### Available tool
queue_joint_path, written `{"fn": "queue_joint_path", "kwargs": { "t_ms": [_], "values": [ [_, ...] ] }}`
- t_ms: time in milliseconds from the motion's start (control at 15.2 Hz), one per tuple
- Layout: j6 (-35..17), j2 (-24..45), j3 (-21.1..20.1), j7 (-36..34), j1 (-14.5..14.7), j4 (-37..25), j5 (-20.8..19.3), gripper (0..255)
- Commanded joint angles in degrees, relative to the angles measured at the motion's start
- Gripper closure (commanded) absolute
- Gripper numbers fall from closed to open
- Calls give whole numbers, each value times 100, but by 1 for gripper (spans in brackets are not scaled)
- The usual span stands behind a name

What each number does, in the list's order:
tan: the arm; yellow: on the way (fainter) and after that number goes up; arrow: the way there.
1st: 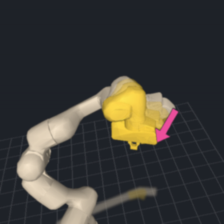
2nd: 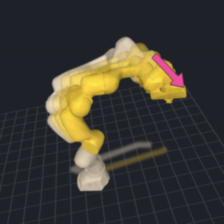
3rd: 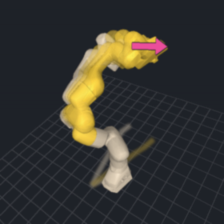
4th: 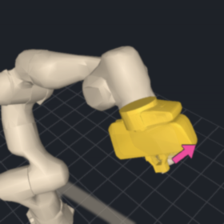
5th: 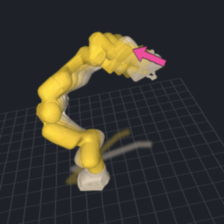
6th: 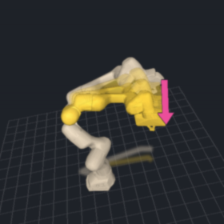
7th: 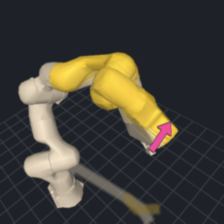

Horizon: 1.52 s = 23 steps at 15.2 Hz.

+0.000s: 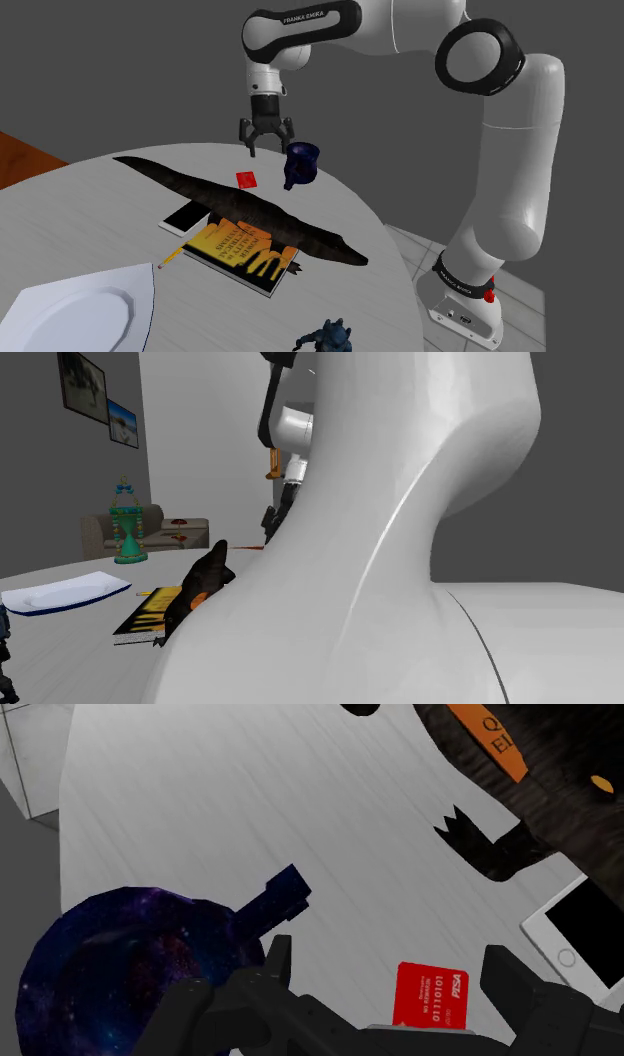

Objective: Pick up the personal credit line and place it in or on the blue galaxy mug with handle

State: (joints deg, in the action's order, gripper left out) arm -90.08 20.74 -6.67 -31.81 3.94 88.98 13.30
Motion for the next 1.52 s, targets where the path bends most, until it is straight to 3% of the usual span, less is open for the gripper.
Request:
{"fn": "queue_joint_path", "kwargs": {
  "t_ms": [0, 330, 396, 858, 1386, 1452],
  "values": [
    [191, 607, -12, -186, 30, -606, 80, 0],
    [841, 2247, -62, -703, 116, -2462, 290, 0],
    [867, 2303, -64, -721, 118, -2531, 295, 0],
    [157, 1996, -78, -609, 190, -1521, 343, 0],
    [158, 1997, -78, -609, 190, -1523, 343, 0],
    [158, 1997, -78, -609, 190, -1523, 343, 255]
  ]
}}
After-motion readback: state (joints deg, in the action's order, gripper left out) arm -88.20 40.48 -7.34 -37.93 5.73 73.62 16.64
